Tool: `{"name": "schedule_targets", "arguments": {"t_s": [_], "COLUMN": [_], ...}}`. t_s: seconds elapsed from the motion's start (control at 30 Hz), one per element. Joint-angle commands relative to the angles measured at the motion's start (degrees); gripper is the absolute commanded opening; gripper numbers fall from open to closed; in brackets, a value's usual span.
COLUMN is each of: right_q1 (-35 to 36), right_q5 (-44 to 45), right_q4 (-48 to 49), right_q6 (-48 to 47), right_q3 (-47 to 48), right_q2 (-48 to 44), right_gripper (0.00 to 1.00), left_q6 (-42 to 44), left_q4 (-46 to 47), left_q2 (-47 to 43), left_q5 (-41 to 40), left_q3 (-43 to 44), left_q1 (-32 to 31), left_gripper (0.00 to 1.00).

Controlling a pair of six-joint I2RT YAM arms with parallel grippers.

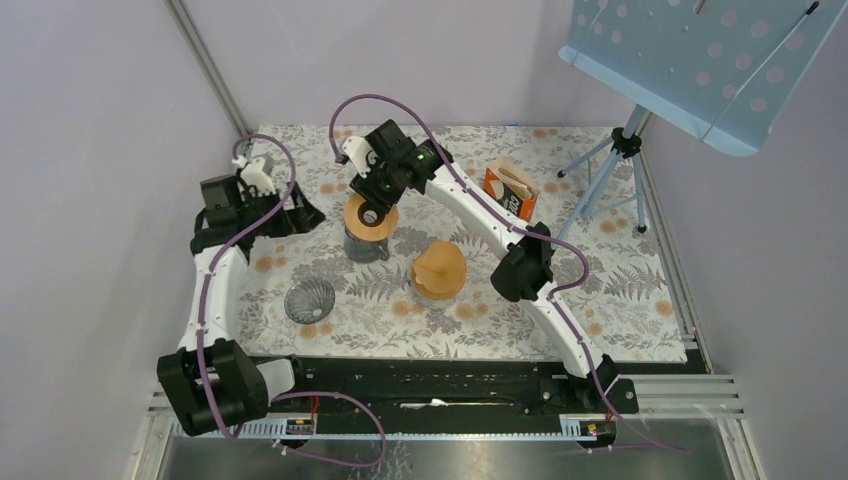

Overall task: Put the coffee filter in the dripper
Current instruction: Pick up the dripper holder from the center of the board, then place the dripper holder onto the coffee server.

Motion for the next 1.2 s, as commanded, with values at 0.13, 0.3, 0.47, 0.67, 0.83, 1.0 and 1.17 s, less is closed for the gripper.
{"name": "schedule_targets", "arguments": {"t_s": [0.13,0.3,0.47,0.67,0.83,1.0,1.17], "right_q1": [0.5,0.4,0.3,-0.4,-0.6,-0.6,-0.6], "right_q5": [8.5,11.9,12.4,12.3,11.0,11.1,10.8], "right_q4": [7.0,8.2,10.0,11.5,12.2,12.5,13.0], "right_q6": [9.1,11.6,14.0,18.1,20.6,21.2,22.5], "right_q3": [-3.6,-4.6,-7.5,-8.5,-10.3,-11.2,-12.8], "right_q2": [-4.9,-6.3,-8.1,-9.6,-11.3,-12.5,-13.7], "right_gripper": [0.15,0.23,0.23,0.22,0.22,0.23,0.24], "left_q6": [-9.9,-15.2,-18.4,-19.4,-18.9,-17.2,-15.4], "left_q4": [13.0,14.5,15.7,15.9,15.9,15.0,14.8], "left_q2": [-1.6,-0.1,1.3,3.2,5.3,8.0,9.8], "left_q5": [0.1,-9.7,-15.8,-23.0,-28.5,-32.2,-34.5], "left_q3": [-0.9,0.4,0.6,1.7,3.3,5.2,6.0], "left_q1": [-9.3,-15.0,-18.5,-24.0,-27.1,-28.4,-29.0], "left_gripper": [0.93,0.93,0.95,0.95,0.96,0.96,0.94]}}
